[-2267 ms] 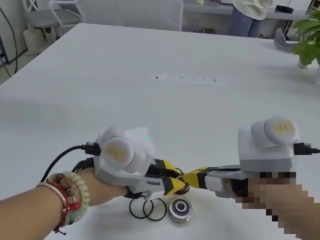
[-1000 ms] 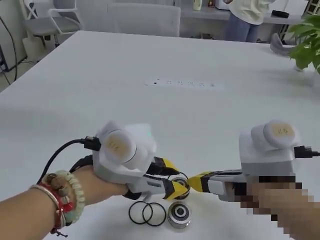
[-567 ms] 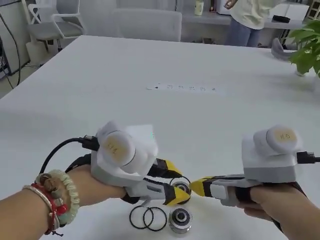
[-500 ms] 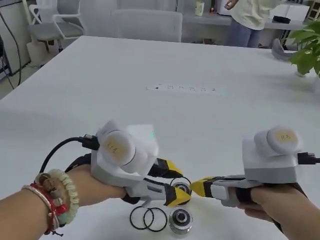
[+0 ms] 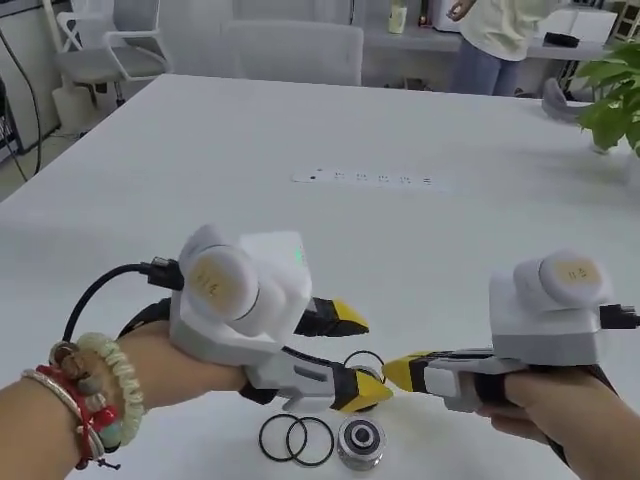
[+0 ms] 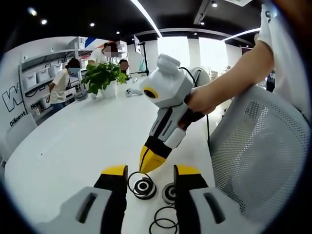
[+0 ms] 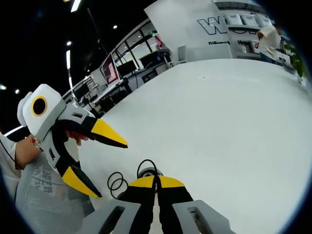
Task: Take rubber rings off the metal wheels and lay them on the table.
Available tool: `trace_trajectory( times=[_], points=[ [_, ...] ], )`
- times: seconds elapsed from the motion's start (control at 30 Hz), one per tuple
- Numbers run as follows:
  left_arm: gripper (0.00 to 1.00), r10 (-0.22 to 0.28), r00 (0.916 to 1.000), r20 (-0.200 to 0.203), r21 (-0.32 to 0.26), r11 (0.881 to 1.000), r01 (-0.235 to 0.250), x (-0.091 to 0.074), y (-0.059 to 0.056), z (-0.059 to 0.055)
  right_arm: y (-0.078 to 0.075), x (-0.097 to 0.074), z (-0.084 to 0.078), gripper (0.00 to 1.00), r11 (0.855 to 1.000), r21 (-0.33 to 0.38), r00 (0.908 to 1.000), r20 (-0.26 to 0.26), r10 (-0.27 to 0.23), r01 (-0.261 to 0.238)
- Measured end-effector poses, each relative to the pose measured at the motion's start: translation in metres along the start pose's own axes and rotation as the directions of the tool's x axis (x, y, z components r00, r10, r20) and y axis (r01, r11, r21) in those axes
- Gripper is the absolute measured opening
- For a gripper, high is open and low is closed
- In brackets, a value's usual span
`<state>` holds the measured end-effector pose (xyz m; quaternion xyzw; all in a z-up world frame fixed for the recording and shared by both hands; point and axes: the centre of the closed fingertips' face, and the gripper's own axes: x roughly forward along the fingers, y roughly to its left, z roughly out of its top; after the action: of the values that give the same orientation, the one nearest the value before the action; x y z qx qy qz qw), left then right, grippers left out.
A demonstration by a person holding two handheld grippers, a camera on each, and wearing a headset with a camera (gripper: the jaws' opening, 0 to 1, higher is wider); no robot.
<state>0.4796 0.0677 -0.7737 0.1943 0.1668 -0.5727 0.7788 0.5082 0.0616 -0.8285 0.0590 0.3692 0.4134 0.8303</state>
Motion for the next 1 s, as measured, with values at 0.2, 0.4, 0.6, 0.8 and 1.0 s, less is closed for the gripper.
trace_trajectory(
  times=[0.2,0.4,0.6,0.8,1.0],
  points=[
    [0.42,-0.006,0.9998,0.018,0.002,1.0,0.006,-0.005,0.0,0.007,0.0,-0.001,0.002,0.0,1.0,0.009,1.0,0.009,0.002,-0.002],
    [0.5,-0.003,0.9999,0.014,-0.004,1.0,0.003,-0.014,0.005,0.011,-0.001,-0.002,0.003,0.0,1.0,0.013,0.9999,0.015,0.004,-0.004],
    [0.57,0.0,0.9994,0.035,0.01,1.0,-0.001,-0.028,0.007,0.025,0.0,-0.002,0.003,0.0,1.0,0.016,0.9999,0.015,0.006,-0.006],
    [0.61,0.016,0.999,0.042,0.013,1.0,-0.016,-0.049,0.011,0.031,0.001,-0.002,0.003,0.0,1.0,0.017,0.9998,0.016,0.01,-0.01],
    [0.64,0.045,0.9981,0.043,0.015,0.999,-0.046,-0.074,0.011,0.032,0.002,-0.001,0.002,0.0,1.0,0.013,0.9999,0.012,0.011,-0.011]
  ],
)
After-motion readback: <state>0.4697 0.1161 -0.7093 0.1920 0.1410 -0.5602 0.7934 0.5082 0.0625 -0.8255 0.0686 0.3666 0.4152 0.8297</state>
